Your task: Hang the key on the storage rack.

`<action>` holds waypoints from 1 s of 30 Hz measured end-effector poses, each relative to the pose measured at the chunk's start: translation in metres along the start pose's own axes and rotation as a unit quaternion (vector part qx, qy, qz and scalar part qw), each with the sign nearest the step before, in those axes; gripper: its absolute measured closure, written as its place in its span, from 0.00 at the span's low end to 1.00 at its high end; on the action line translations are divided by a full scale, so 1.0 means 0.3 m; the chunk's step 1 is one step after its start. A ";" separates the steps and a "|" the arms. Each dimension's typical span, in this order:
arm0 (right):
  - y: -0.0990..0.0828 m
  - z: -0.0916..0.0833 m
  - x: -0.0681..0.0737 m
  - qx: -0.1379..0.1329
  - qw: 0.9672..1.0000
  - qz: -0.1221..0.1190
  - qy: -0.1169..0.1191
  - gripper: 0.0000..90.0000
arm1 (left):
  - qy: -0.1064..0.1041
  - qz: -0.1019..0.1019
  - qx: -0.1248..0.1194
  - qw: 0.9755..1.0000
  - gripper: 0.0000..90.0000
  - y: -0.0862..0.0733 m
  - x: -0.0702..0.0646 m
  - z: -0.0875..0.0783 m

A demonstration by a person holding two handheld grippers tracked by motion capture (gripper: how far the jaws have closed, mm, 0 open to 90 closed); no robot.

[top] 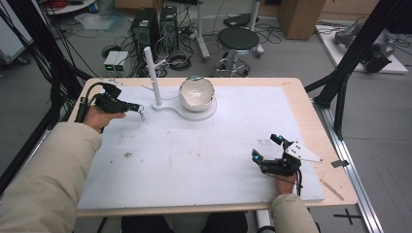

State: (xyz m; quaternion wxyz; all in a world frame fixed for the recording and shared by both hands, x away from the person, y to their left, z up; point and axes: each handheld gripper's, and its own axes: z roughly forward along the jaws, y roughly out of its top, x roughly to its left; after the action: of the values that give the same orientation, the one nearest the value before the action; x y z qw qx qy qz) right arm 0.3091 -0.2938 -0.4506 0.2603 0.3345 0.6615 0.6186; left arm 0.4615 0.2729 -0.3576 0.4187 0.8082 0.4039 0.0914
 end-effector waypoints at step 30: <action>0.000 0.000 -0.002 0.001 1.000 0.005 0.001 0.01 | -0.068 0.075 -0.073 0.992 0.98 0.200 -0.049 -0.114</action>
State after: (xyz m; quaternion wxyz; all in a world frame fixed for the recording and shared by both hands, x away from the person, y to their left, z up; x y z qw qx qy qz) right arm 0.3095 -0.2944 -0.4505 0.2560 0.3380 0.6607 0.6195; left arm 0.4697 0.2634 -0.2883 0.4947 0.8080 0.3049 0.0970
